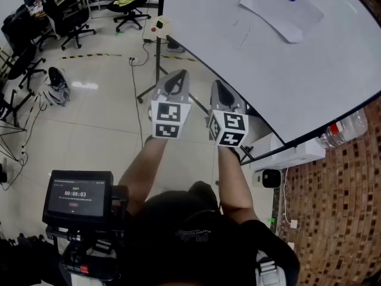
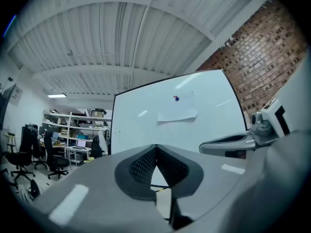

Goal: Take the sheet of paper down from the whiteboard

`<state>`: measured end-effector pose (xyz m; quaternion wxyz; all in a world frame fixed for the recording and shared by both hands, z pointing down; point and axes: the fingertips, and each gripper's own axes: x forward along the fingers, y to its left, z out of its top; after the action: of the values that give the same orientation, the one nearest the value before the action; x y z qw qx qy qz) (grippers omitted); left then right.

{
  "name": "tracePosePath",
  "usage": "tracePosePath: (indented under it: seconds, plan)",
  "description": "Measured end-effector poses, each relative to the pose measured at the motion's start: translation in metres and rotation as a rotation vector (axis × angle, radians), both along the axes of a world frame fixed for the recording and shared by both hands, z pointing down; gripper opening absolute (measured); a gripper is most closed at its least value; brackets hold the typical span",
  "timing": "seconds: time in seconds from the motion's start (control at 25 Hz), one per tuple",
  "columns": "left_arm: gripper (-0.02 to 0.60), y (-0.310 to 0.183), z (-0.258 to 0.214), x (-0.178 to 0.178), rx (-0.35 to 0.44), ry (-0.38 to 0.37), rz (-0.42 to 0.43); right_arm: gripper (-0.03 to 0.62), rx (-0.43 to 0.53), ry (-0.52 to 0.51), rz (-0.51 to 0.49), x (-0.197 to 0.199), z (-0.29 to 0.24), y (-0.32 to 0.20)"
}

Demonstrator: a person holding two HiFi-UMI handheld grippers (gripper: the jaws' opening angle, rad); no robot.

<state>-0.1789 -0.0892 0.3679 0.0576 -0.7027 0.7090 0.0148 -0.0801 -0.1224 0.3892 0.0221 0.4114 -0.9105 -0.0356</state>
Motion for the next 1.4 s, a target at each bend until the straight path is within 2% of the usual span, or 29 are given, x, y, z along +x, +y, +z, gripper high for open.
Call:
tracePosePath:
  seconds: [0.12,0.28,0.6,0.88,1.16,1.28,1.4]
  plan:
    - [0.002,0.009,0.002,0.012,0.002,0.034,0.028,0.014,0.0,0.006,0.021,0.01,0.003,0.01]
    - [0.002,-0.001,-0.004,0.025,0.018,0.028,0.075,0.013,-0.003,0.0,0.057,0.023,0.003,0.001]
    - [0.002,-0.071,-0.039,0.05,0.063,-0.031,0.149,0.014,-0.015,-0.069,0.126,0.054,-0.011,-0.065]
    - [0.002,-0.132,-0.047,0.086,0.077,-0.028,0.207,0.014,0.014,-0.111,0.155,0.089,-0.024,-0.12]
    - [0.003,-0.205,-0.077,0.113,0.138,-0.054,0.247,0.014,0.08,-0.219,0.176,0.127,-0.061,-0.173]
    - [0.003,-0.231,-0.103,0.129,0.2,-0.057,0.265,0.014,0.112,-0.259,0.16,0.146,-0.08,-0.191]
    - [0.003,-0.249,-0.131,0.135,0.258,-0.1,0.262,0.014,0.148,-0.294,0.155,0.161,-0.098,-0.204]
